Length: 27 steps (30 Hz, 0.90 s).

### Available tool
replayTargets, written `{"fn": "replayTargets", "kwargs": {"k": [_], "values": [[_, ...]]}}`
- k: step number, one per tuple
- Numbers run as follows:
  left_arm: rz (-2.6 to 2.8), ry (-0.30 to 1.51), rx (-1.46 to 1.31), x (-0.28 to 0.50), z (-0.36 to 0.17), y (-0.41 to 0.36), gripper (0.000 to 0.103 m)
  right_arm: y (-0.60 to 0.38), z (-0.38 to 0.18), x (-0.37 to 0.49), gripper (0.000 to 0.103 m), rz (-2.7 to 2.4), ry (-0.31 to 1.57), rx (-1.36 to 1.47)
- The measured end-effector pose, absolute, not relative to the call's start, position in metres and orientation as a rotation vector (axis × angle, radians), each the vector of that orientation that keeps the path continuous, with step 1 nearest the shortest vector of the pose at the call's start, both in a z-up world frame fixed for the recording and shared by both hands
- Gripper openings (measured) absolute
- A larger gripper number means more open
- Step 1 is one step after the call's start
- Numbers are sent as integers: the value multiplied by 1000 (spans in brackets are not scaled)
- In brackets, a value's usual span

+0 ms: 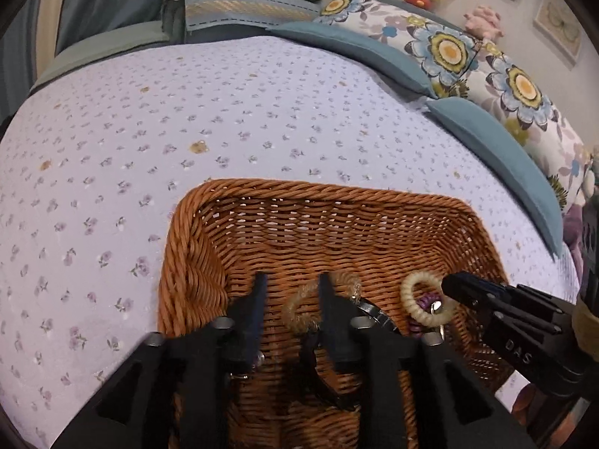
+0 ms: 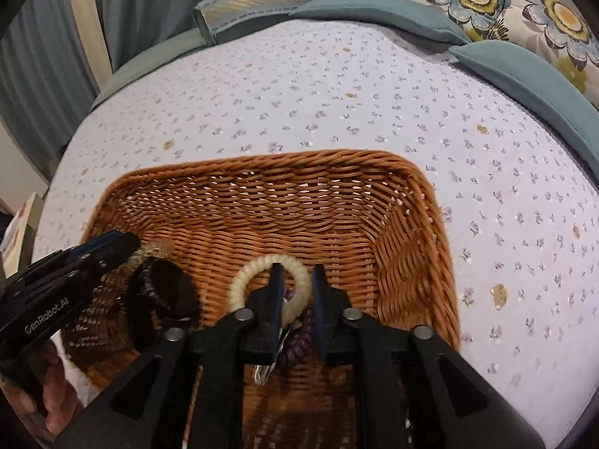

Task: Organize jewelry
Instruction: 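Drop the pearl and cream coil bracelets into the basket, then withdraw both tools, then grasp the small gold ring with the left tool while the right tool grasps the brooch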

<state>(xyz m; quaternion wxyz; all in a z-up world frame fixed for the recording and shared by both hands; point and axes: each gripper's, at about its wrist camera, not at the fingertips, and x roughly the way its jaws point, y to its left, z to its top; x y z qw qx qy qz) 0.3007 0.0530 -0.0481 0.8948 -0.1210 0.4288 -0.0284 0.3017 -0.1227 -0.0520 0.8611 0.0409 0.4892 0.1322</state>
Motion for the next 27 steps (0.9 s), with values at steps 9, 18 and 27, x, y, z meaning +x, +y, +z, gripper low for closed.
{"fn": "replayTargets", "kwargs": {"k": [9,18,27], "values": [[-105,706,-226,232,21,40,47,-163,26,211,76,291,775,130],[-98,569,-130,115,66,6,77,-185,60,109,102,174,619,50],[-103,675,-200,62,25,-2,77,-203,5,88,103,85,780,23]]}}
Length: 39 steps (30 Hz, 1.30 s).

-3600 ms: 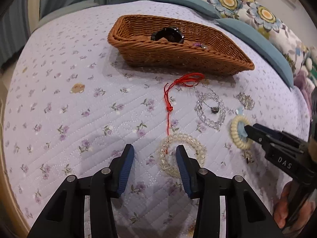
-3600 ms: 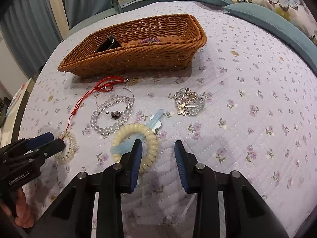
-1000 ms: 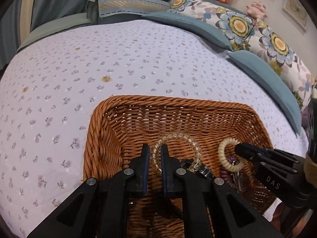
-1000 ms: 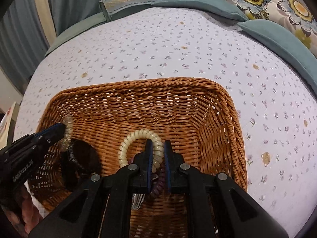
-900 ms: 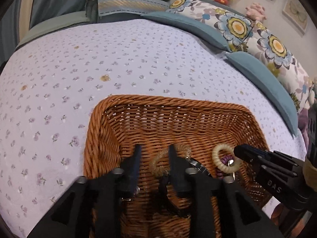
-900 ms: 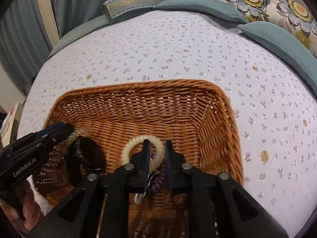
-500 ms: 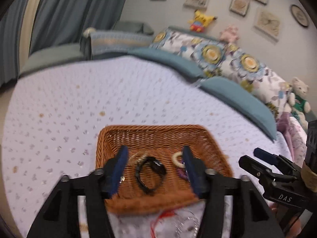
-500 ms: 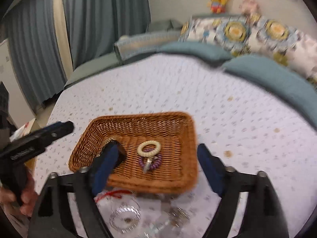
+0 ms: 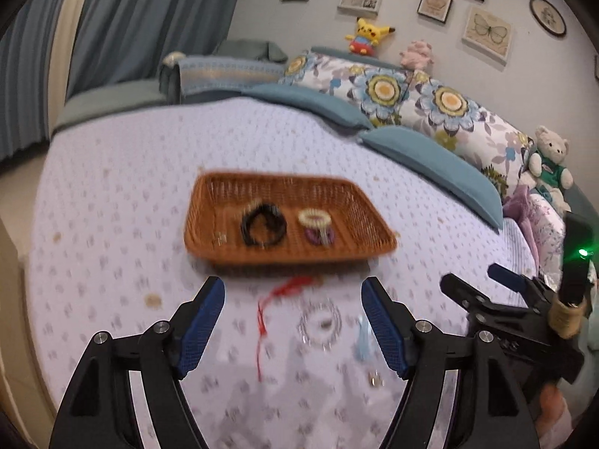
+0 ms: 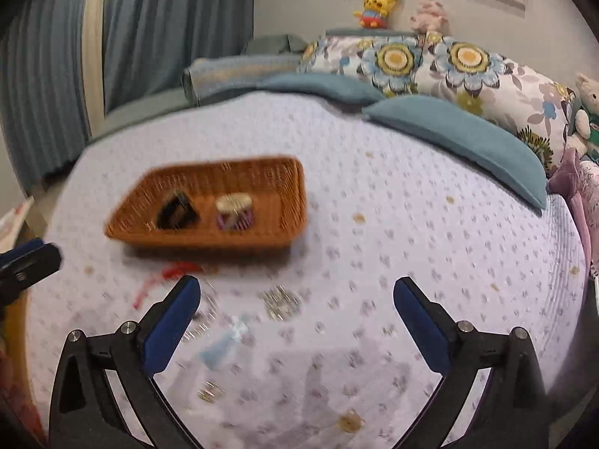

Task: Organize jewelry
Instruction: 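Grasp the small gold ring with the left tool while the right tool grasps the brooch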

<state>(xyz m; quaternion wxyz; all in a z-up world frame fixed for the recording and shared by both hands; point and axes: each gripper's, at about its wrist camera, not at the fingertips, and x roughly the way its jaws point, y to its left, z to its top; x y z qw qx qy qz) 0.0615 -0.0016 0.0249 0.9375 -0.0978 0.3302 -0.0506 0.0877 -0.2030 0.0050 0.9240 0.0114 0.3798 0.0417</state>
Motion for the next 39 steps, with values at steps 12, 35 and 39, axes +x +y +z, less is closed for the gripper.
{"fn": "replayTargets", "kwargs": {"k": [12,35,39], "values": [[-282,849,-159,63,-50,-52,77,-270,-51,123,95,96,1010,195],[-469,1009,-122,77,-90,-100,41,-194,-94,167,47,326,1109,56],[-455,1010,-93,80,-92,-106,26,-180,-100,166,38,306,1102,-15]]}}
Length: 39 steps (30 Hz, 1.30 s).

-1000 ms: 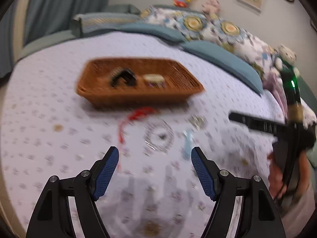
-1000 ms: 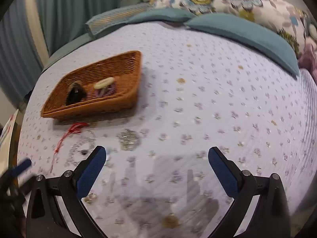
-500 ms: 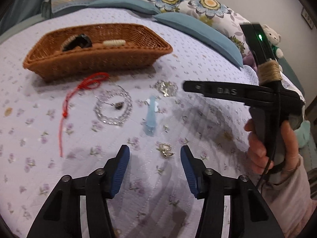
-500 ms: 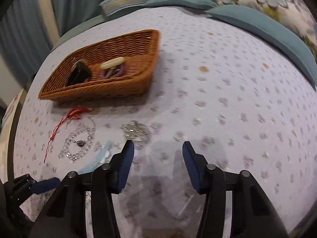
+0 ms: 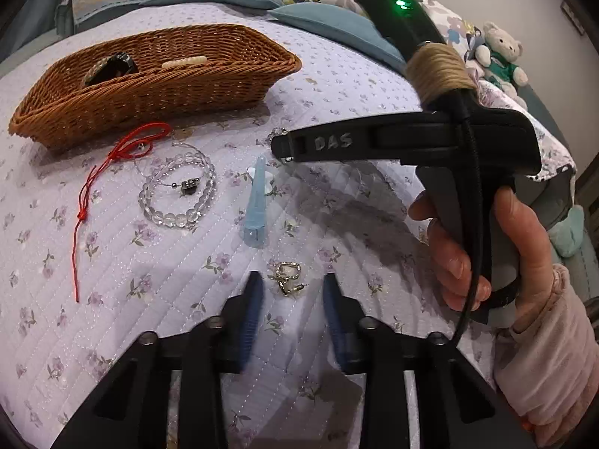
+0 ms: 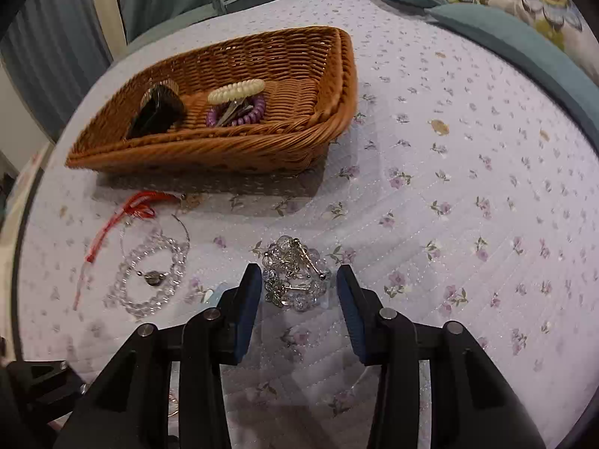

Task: Organize jewelry
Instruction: 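Grasp the small gold ring with the left tool while the right tool grasps the brooch, then place the ring and brooch into the basket and open both tools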

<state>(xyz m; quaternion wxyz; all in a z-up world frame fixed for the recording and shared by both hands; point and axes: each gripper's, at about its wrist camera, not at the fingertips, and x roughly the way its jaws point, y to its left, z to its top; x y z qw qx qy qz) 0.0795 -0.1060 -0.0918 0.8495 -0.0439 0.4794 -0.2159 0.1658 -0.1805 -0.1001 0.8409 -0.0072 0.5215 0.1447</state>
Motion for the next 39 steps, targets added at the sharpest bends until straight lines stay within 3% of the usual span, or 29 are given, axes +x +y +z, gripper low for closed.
{"fn": "replayTargets", "kwargs": {"k": [3,12,14,23,25,27,28,29,31,33,34,35,39], "values": [[-447,1011,-77,79,-93,-106,16,-176,-99,163,35,312,1087,-34],[-430,964,-118,72,-84,-92,16,-197,-78,148,32,351,1033,46],[-433,939,-162,69,-78,-83,16,-203,-67,145,1,379,1018,89],[-440,888,-243,69,-67,-64,16,-223,-53,144,1,396,1006,195],[-440,894,-247,69,-68,-64,16,-226,-56,147,7,375,1020,202],[-442,899,-251,69,-69,-63,16,-226,-62,151,33,388,1051,221],[-444,902,-254,68,-70,-63,16,-225,-65,151,59,401,1060,228],[-445,903,-255,69,-70,-64,16,-220,-66,149,70,414,1055,224],[-450,905,-259,70,-70,-64,16,-209,-64,147,70,412,1048,162],[-449,905,-257,70,-70,-64,16,-197,-71,147,64,380,1071,69],[-449,907,-255,70,-71,-64,16,-193,-79,148,47,383,1103,53],[-450,907,-254,70,-71,-65,16,-192,-86,150,43,384,1132,53],[-452,906,-251,70,-71,-66,16,-185,-93,151,41,369,1138,-3]]}}
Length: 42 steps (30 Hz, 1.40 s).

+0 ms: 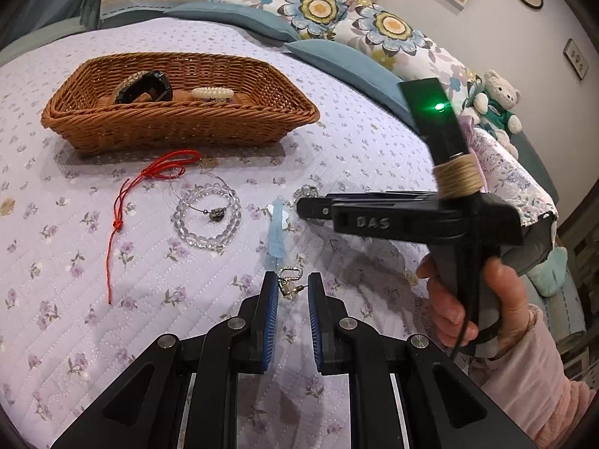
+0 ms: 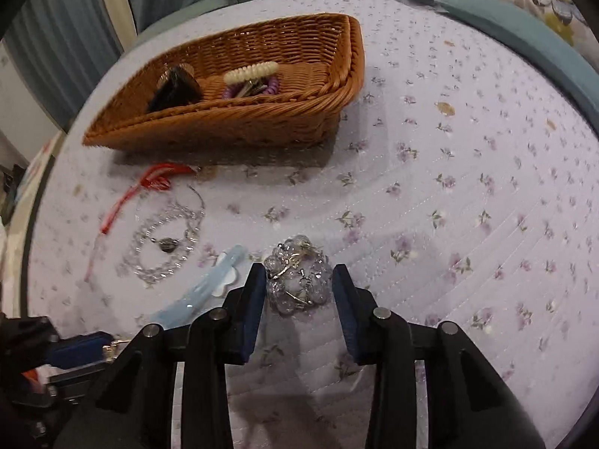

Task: Organize jewelry
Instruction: 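Place the ring and brooch into the basket and open both tools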

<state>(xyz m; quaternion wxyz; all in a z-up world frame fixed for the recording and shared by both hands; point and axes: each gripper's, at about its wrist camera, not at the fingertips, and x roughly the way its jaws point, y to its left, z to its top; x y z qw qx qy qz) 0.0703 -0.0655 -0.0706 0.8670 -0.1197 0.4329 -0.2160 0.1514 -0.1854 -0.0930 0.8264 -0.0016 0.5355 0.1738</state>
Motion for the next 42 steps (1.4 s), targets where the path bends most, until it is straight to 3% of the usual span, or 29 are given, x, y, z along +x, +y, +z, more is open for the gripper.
{"fn": "replayTargets", "kwargs": {"k": [3,5,8,16,25,35,42], "values": [[-452,909,-252,70,-71,-66,16,-173,-96,150,40,359,1126,-68],[-452,908,-251,70,-70,-66,16,-165,-95,147,25,362,1108,-117],[-445,899,-255,69,-69,-64,16,-168,-89,143,12,380,1099,-101],[-420,798,-321,79,-25,-35,16,-193,-22,128,12,460,966,24],[-424,727,-334,149,21,-1,16,-168,26,187,12,535,891,79],[-396,830,-336,246,-20,1,16,-135,-11,262,11,495,943,94],[-398,887,-320,266,-48,-8,16,-139,-44,277,11,455,993,101]]}}
